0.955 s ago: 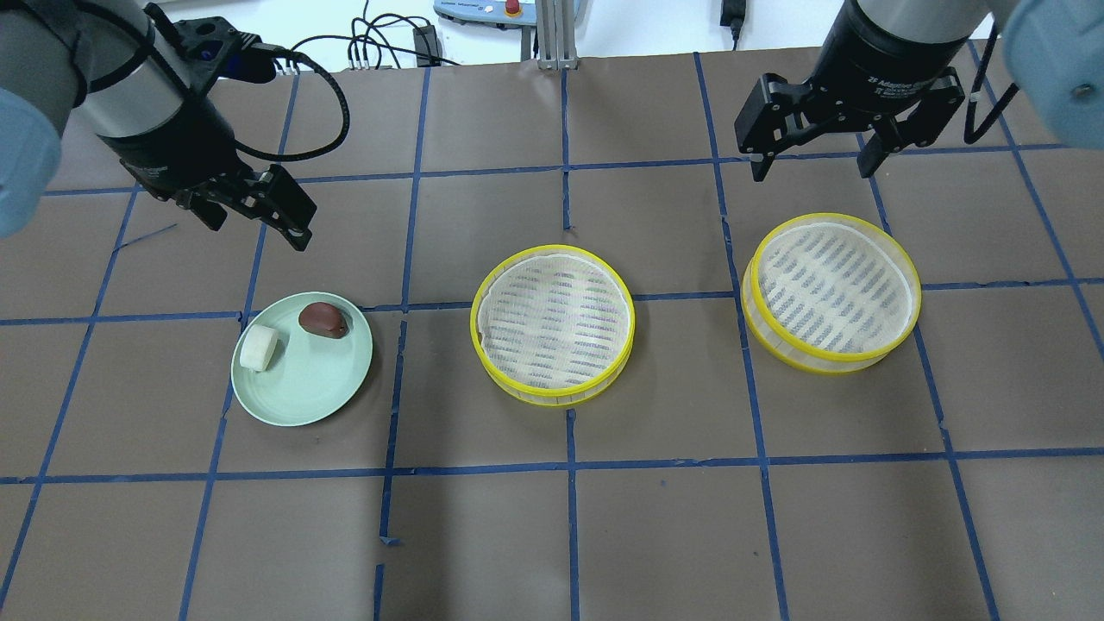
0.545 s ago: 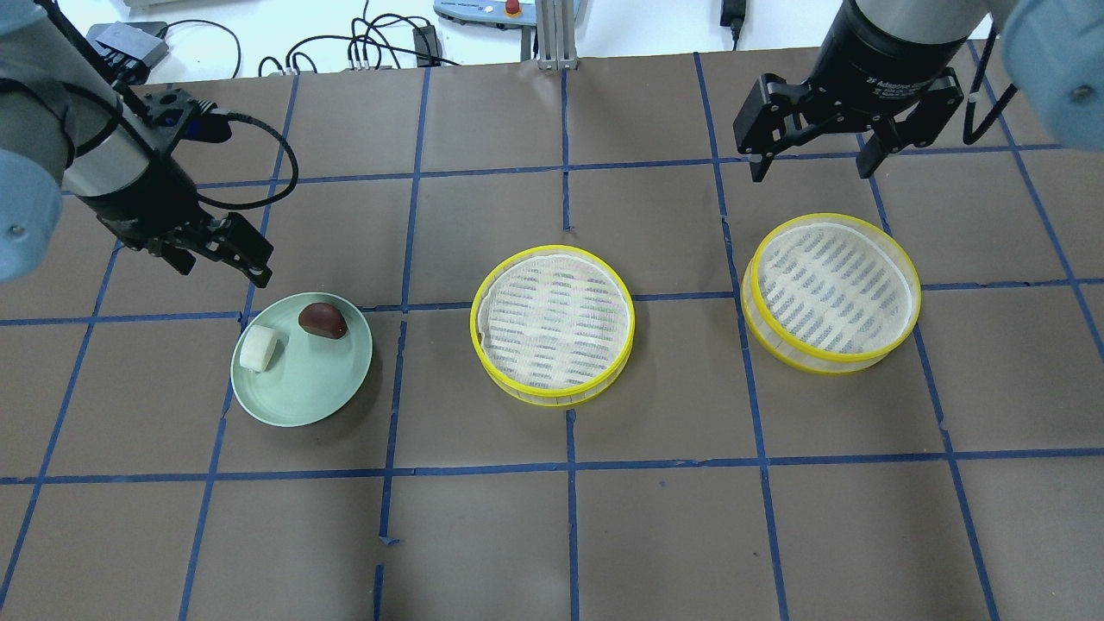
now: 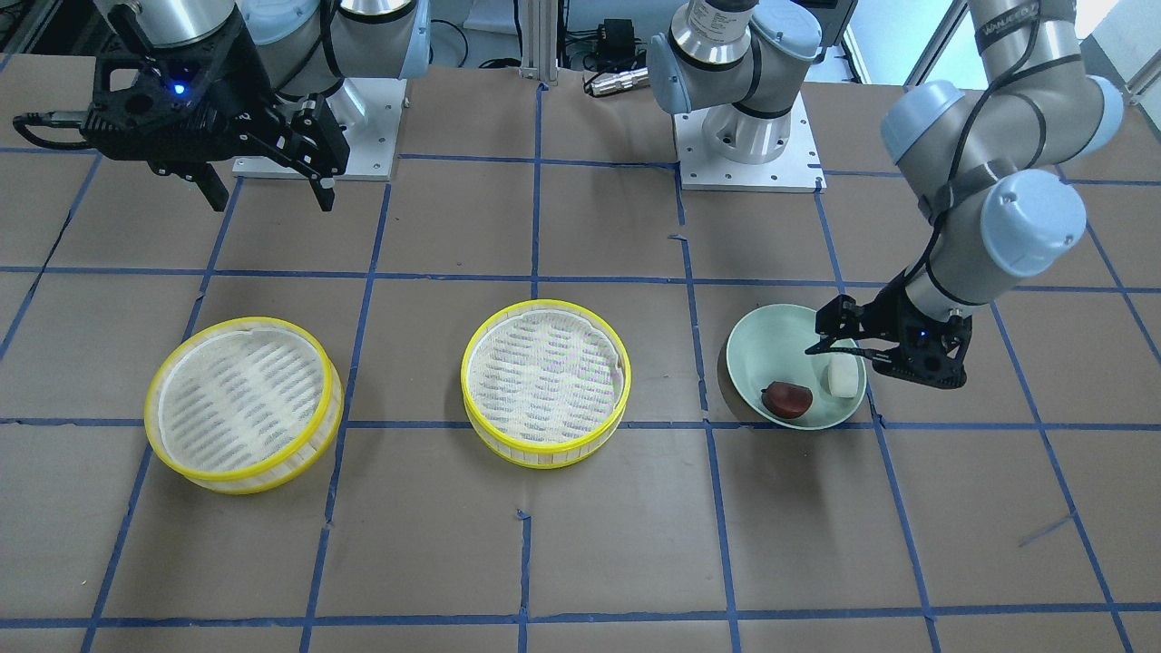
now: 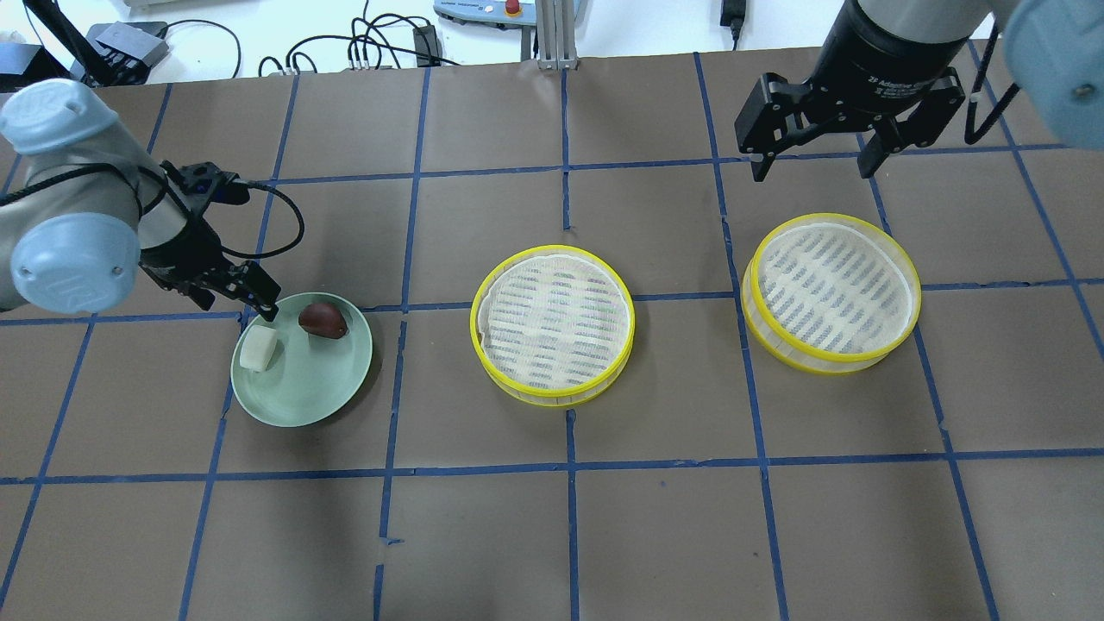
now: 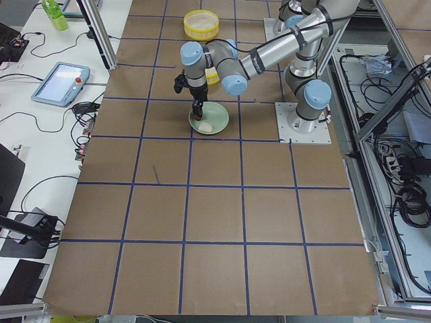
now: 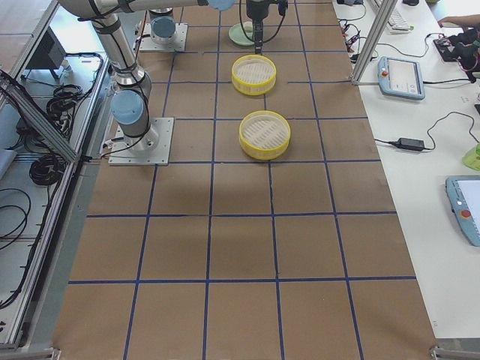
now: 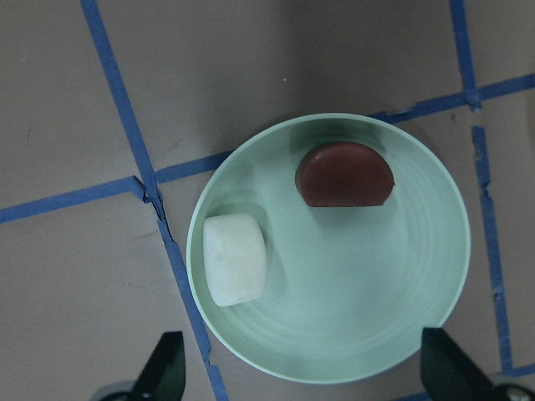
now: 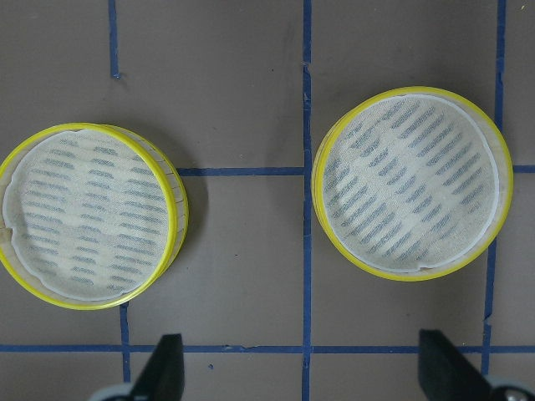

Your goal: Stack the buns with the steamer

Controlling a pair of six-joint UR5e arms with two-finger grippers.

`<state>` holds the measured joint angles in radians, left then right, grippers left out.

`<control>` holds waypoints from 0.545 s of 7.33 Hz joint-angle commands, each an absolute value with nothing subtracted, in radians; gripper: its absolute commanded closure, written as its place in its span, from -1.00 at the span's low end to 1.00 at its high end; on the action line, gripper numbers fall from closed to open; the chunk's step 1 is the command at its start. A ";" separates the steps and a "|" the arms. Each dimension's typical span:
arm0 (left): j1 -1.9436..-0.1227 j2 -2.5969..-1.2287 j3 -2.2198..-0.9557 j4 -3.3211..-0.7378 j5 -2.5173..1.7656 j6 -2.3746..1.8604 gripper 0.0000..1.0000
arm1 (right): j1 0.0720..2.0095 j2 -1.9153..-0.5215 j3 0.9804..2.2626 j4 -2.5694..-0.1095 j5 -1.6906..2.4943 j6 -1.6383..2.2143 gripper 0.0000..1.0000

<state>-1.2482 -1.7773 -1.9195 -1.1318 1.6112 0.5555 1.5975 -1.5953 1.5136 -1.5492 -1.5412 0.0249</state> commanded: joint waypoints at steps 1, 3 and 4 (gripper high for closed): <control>-1.246 -1.839 -1.966 -1.031 1.629 0.557 -0.96 | 1.600 -1.595 1.513 -1.549 -1.540 0.025 -1.00; -1.246 -1.850 -2.008 -1.034 1.632 0.528 -0.09 | 1.600 -1.595 1.513 -1.549 -1.540 0.025 -1.00; -1.247 -1.856 -2.011 -1.040 1.669 0.414 0.81 | 1.598 -1.595 1.513 -1.548 -1.540 0.025 -1.00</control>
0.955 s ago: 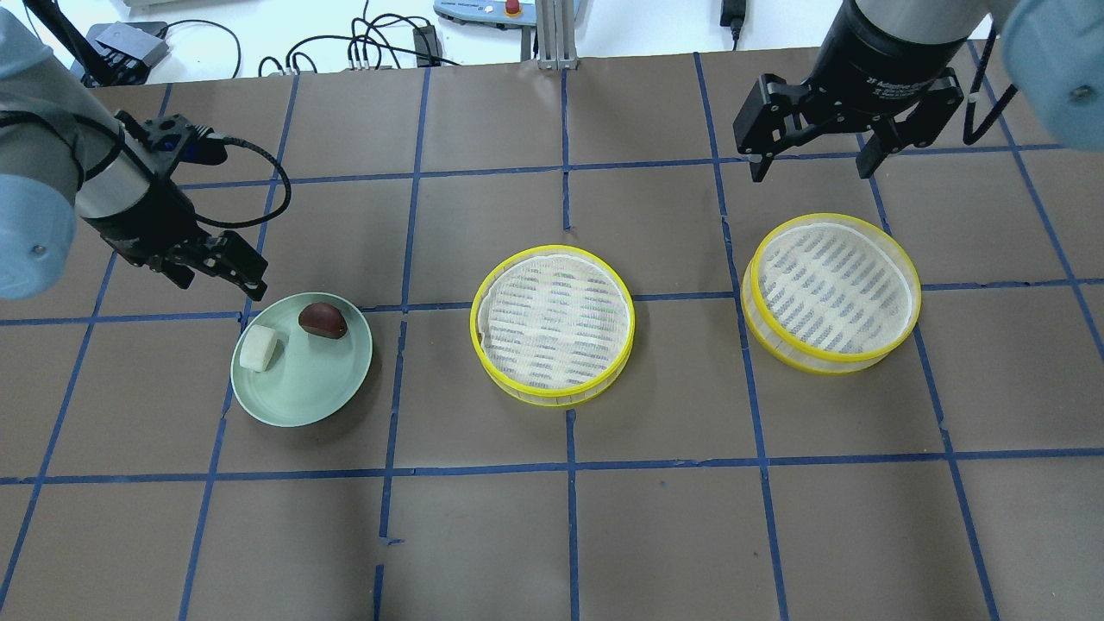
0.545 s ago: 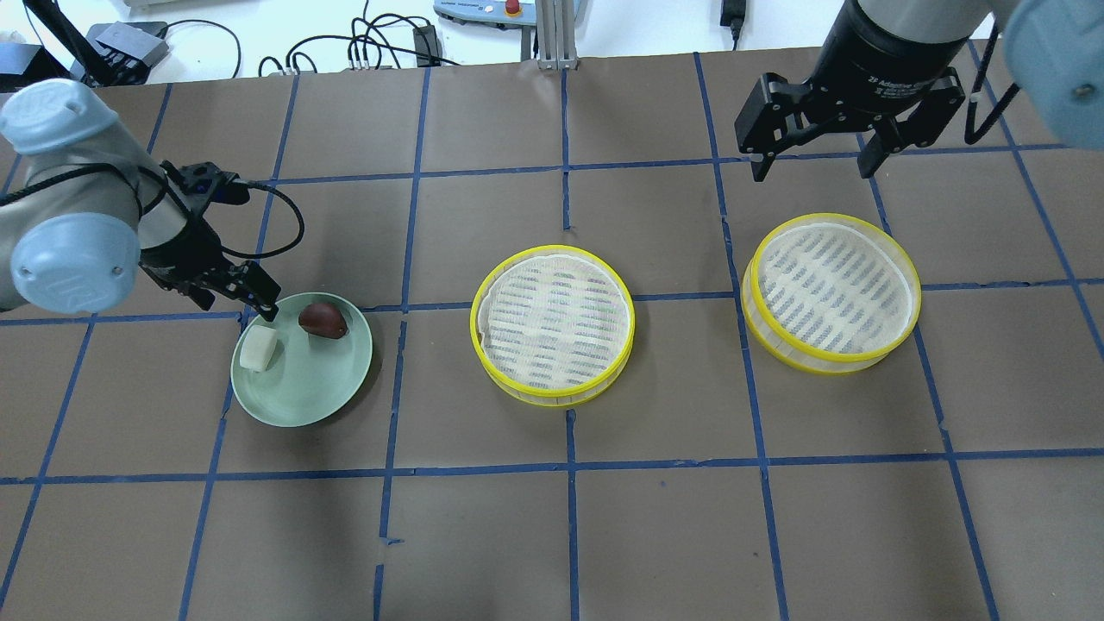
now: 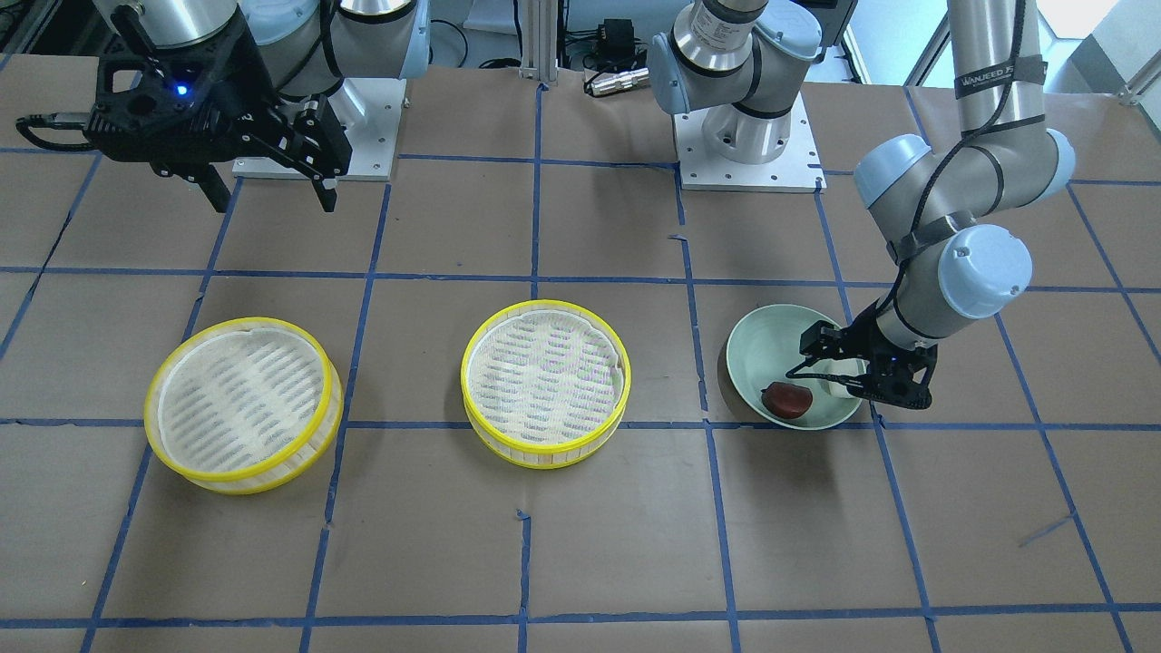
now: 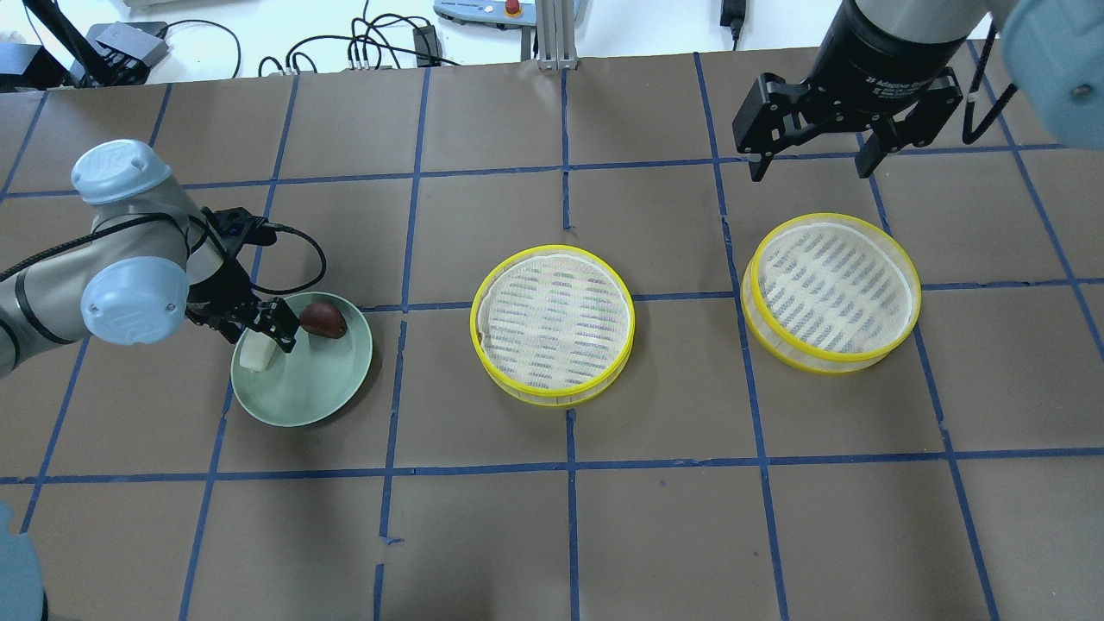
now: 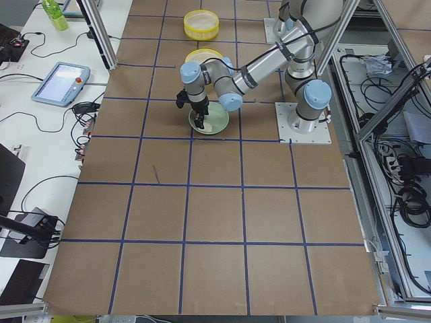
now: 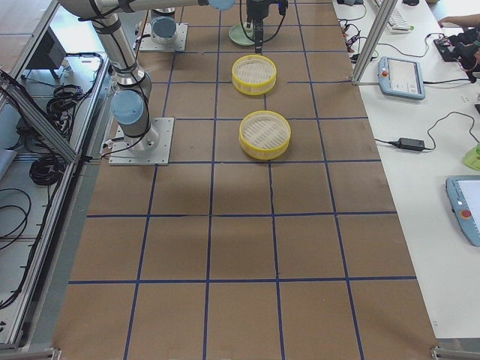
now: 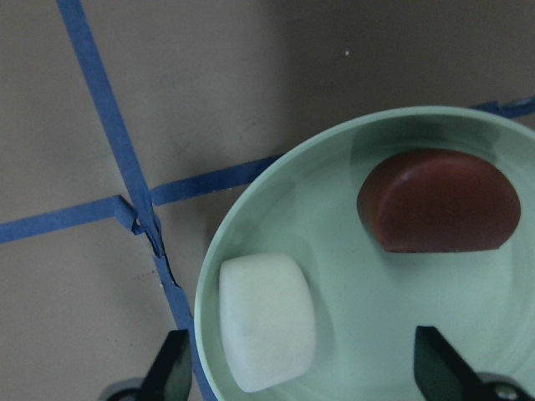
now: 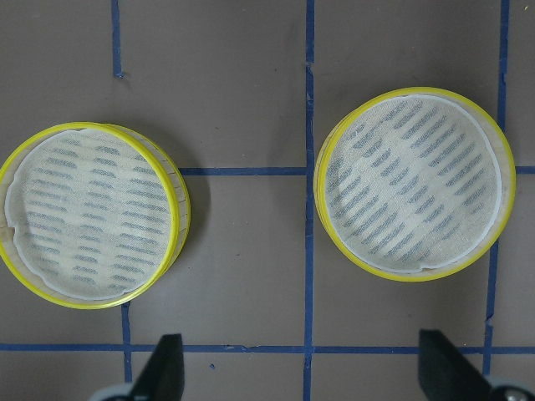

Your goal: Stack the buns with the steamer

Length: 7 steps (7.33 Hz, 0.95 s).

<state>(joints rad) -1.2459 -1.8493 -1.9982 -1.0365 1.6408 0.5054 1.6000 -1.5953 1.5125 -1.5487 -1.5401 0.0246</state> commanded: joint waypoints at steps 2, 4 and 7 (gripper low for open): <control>-1.250 -1.844 -1.996 -1.039 1.721 0.390 1.00 | 1.598 -1.595 1.513 -1.548 -1.540 0.025 -1.00; -1.281 -1.784 -1.962 -1.041 1.718 0.384 0.99 | 1.600 -1.595 1.514 -1.548 -1.540 0.025 -1.00; -1.446 -1.724 -1.938 -1.078 1.694 0.213 0.97 | 1.565 -1.588 1.514 -1.476 -1.578 0.014 -1.00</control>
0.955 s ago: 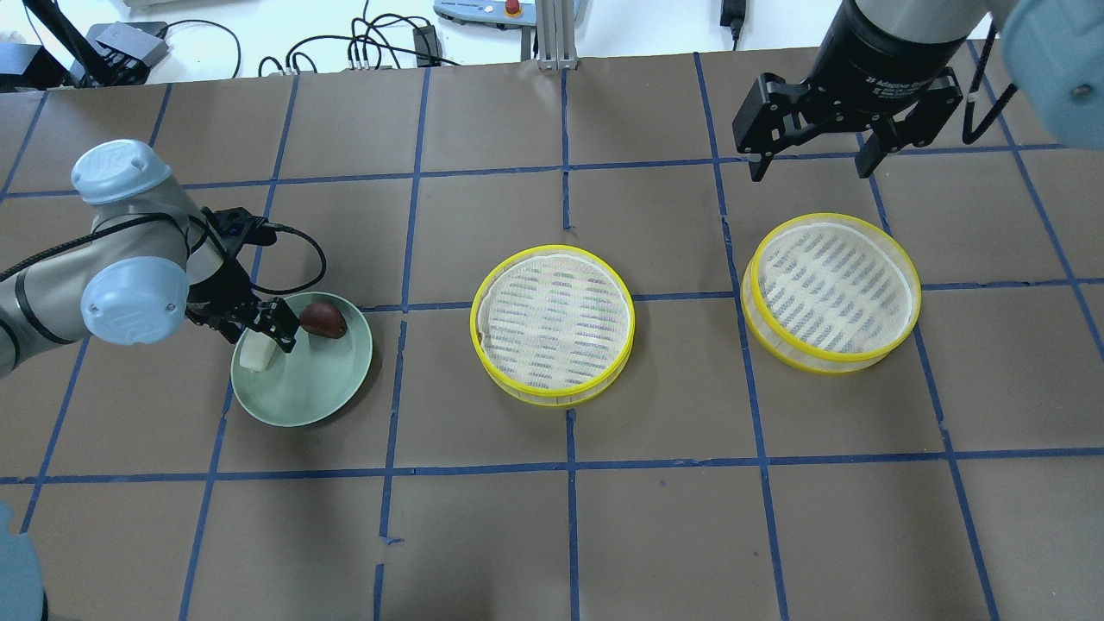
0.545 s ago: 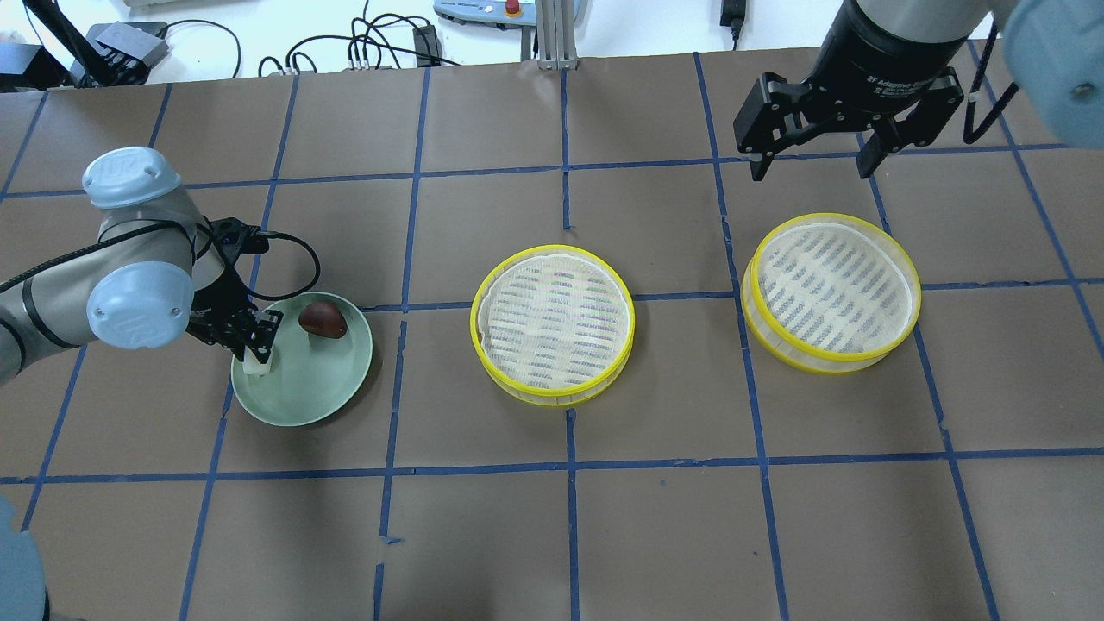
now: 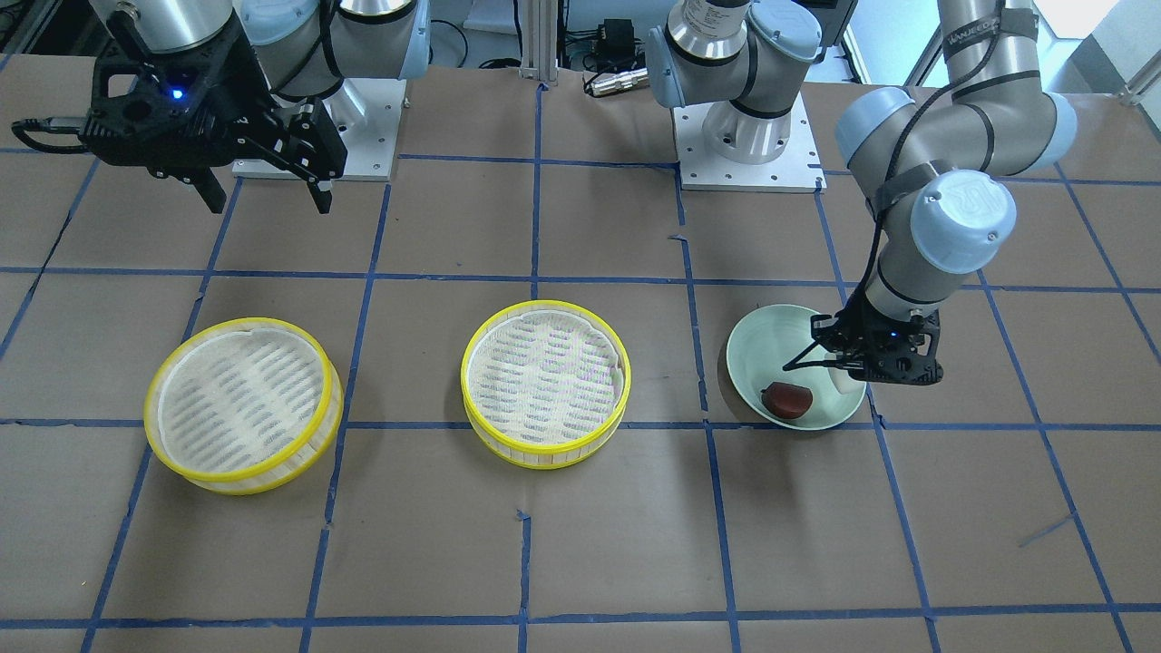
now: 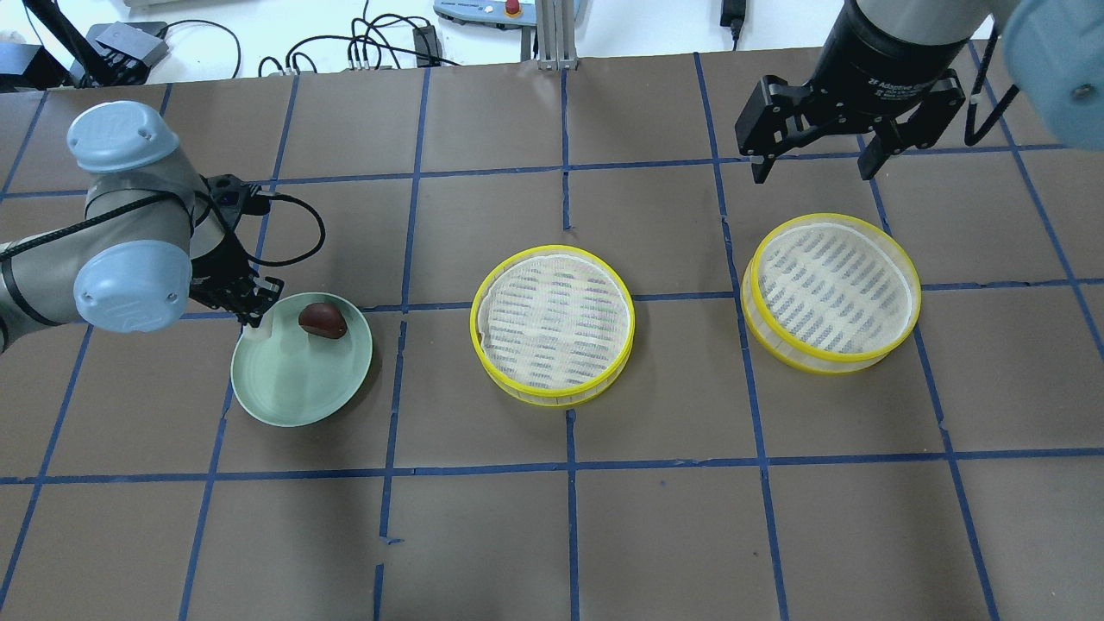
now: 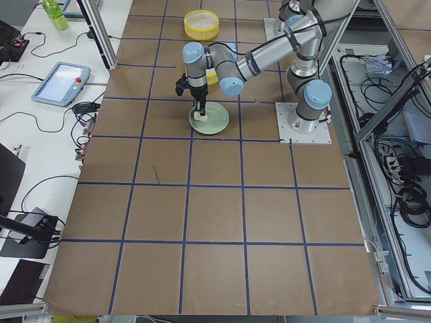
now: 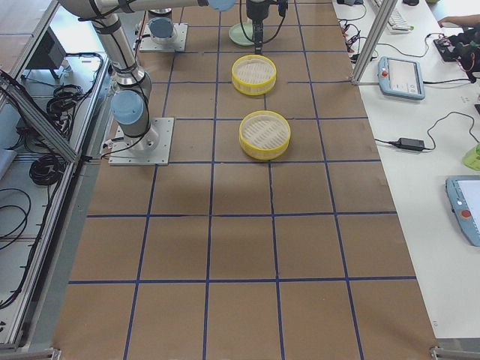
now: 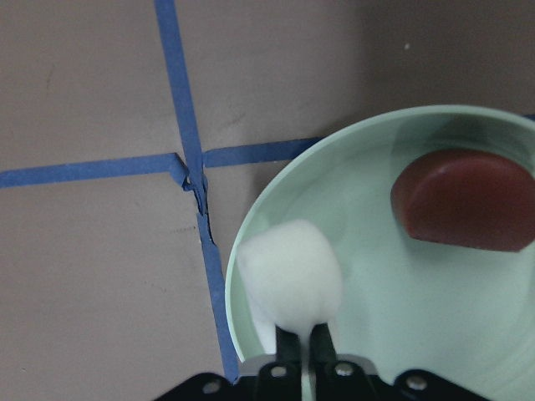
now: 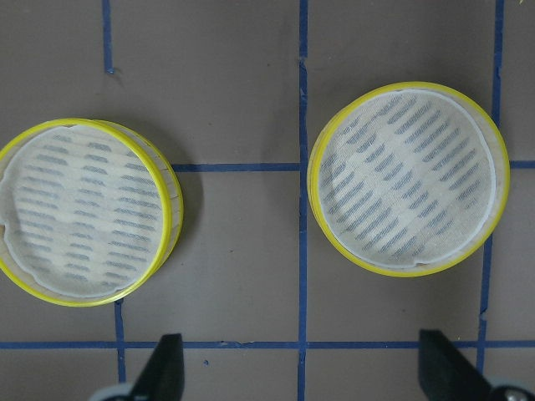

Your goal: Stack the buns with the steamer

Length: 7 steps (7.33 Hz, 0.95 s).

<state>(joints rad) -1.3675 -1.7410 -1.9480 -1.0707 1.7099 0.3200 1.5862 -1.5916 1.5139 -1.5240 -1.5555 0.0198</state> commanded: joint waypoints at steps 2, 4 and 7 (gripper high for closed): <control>-1.643 -1.735 -1.886 -1.072 1.594 -0.083 0.94 | 1.420 -1.554 1.544 -1.479 -1.631 -0.055 -1.00; -1.767 -1.759 -1.853 -1.062 1.522 -0.268 0.90 | 1.298 -1.446 1.598 -1.560 -1.628 -0.205 -0.95; -1.792 -1.808 -1.868 -1.022 1.485 -0.347 -0.82 | 1.211 -1.361 1.771 -1.827 -1.629 -0.360 -0.89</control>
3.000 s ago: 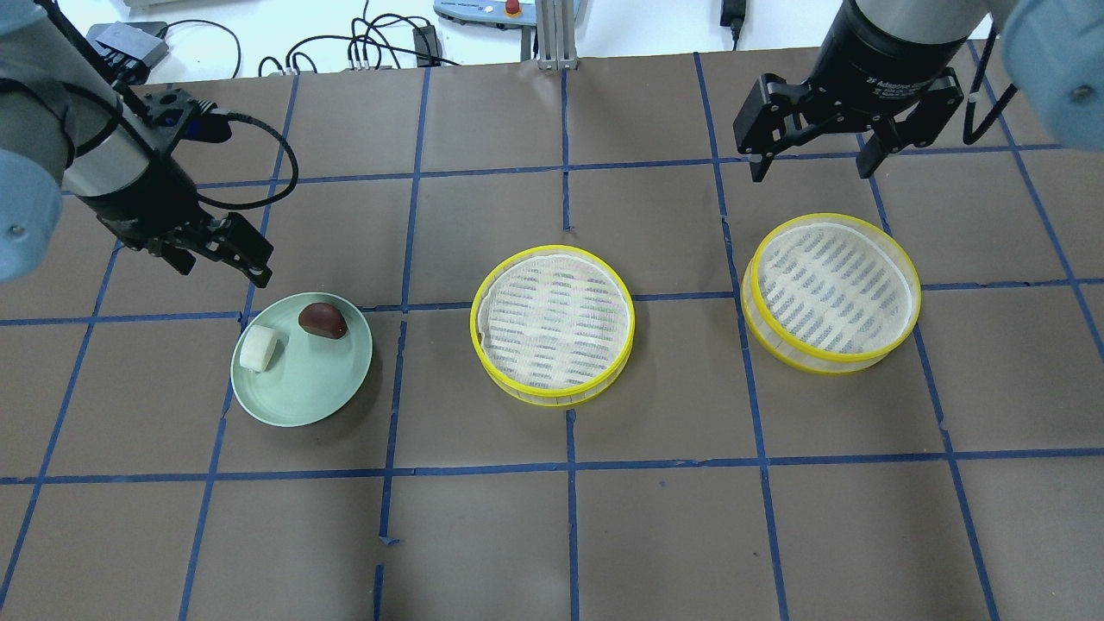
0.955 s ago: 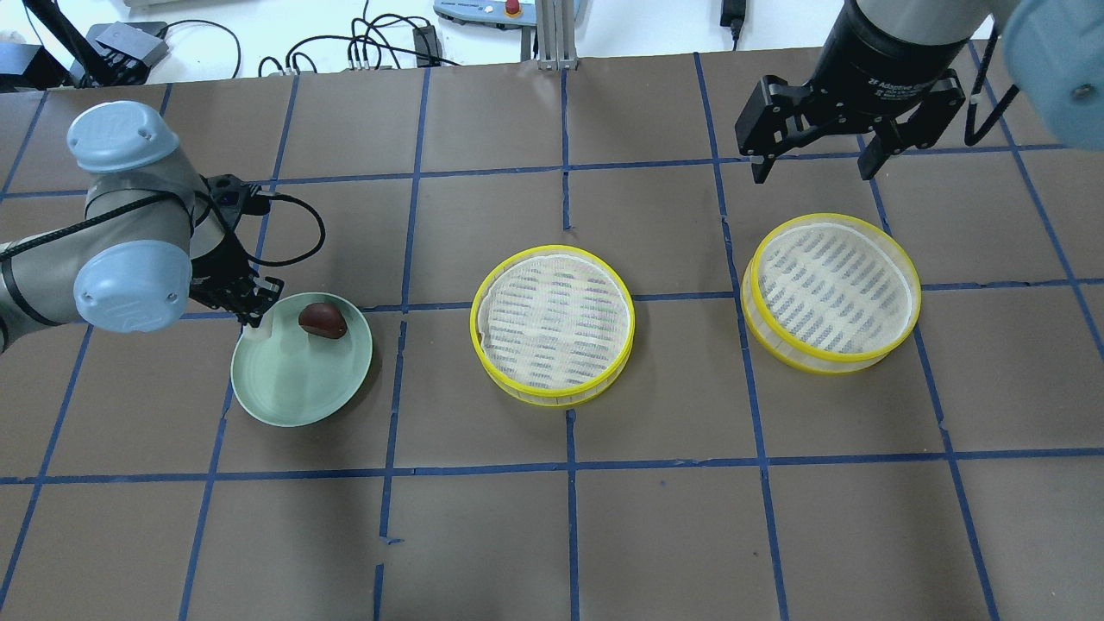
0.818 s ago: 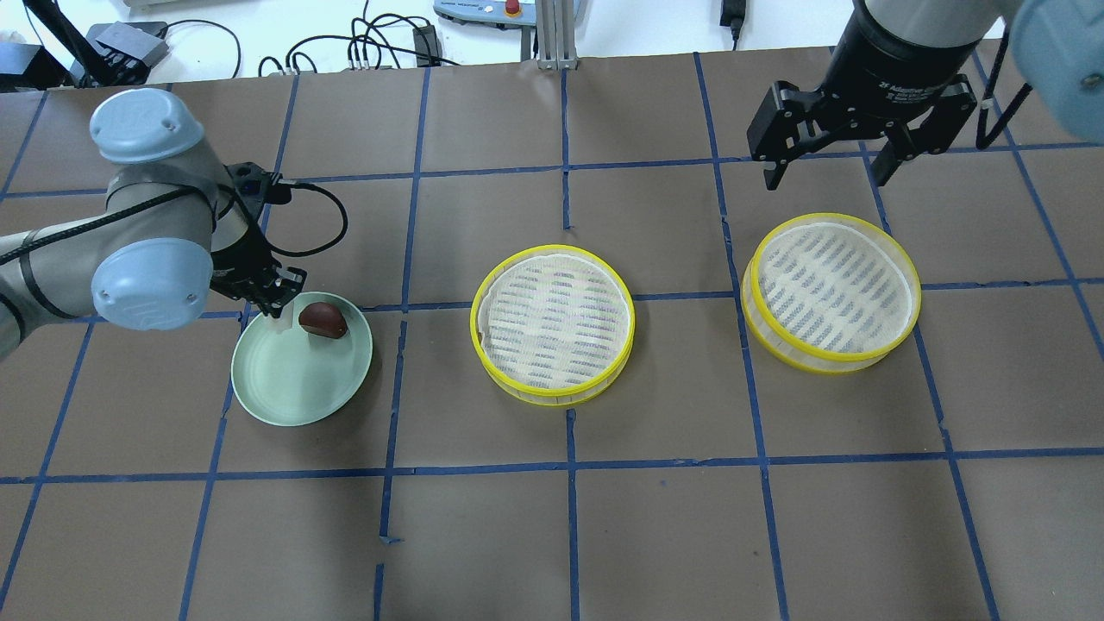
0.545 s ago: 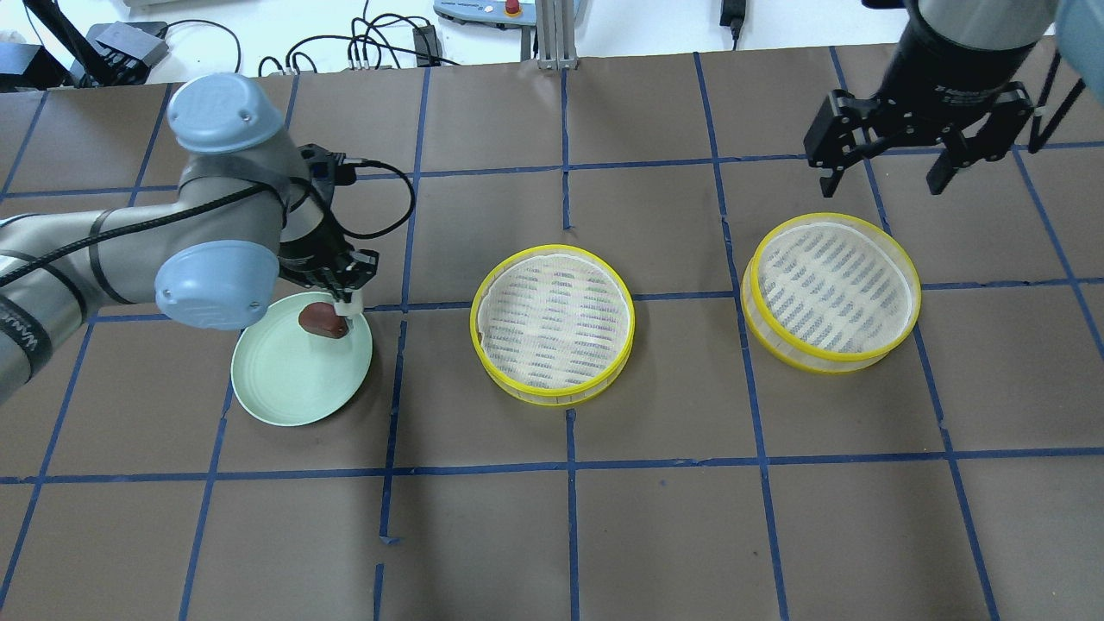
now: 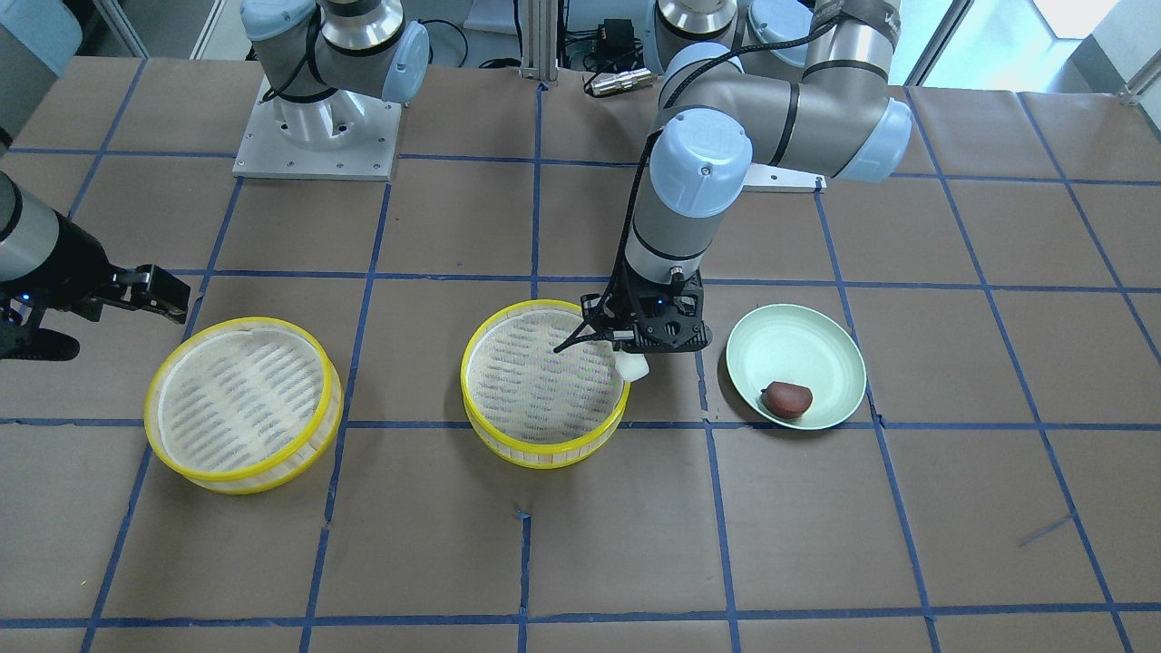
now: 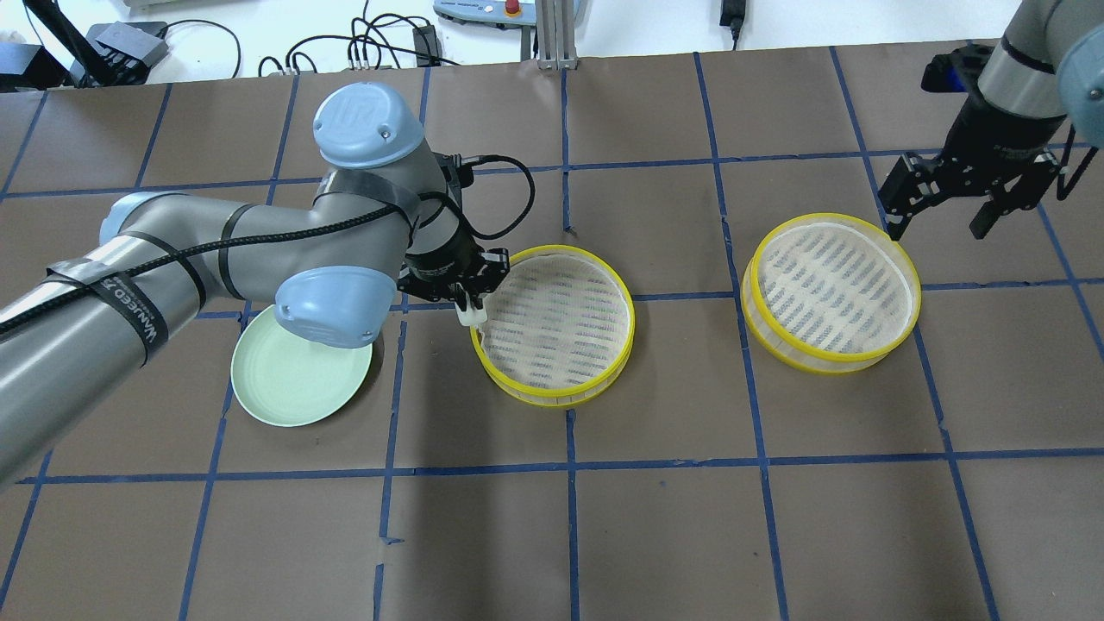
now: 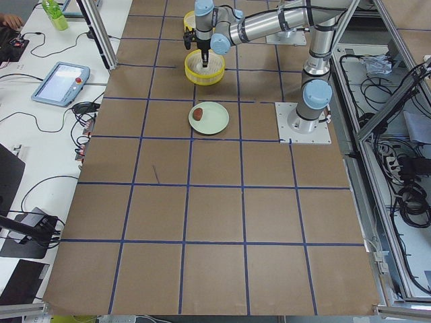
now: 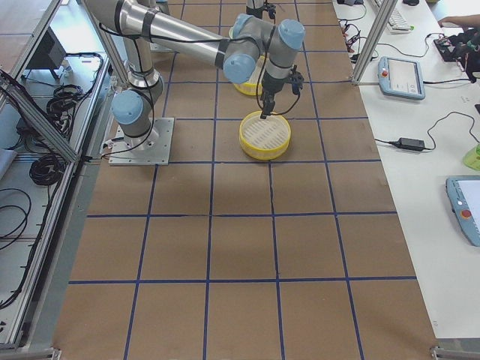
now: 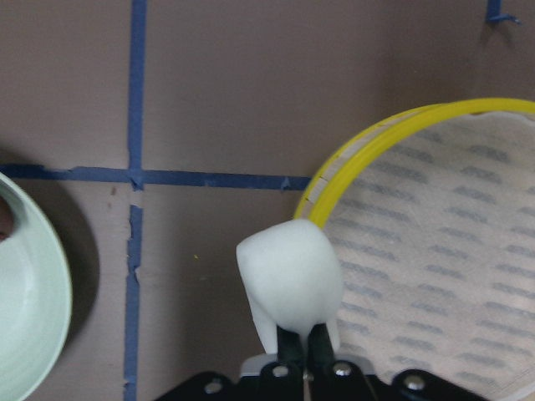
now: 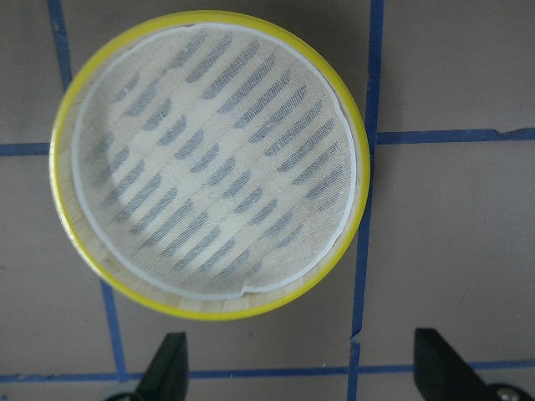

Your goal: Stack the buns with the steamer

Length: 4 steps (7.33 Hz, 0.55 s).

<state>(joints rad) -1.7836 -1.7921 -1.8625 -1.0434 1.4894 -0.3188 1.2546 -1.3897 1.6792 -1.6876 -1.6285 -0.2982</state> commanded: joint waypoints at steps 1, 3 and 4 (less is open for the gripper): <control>-1.793 -1.809 -1.867 -1.020 1.480 -0.383 -1.00 | 1.184 -1.332 1.826 -1.939 -1.628 -0.403 -0.89; -1.790 -1.802 -1.850 -1.017 1.483 -0.371 -1.00 | 1.167 -1.289 1.859 -2.049 -1.618 -0.466 -0.77; -1.752 -1.798 -1.844 -1.017 1.515 -0.216 -1.00 | 1.167 -1.251 1.871 -2.110 -1.618 -0.466 -0.73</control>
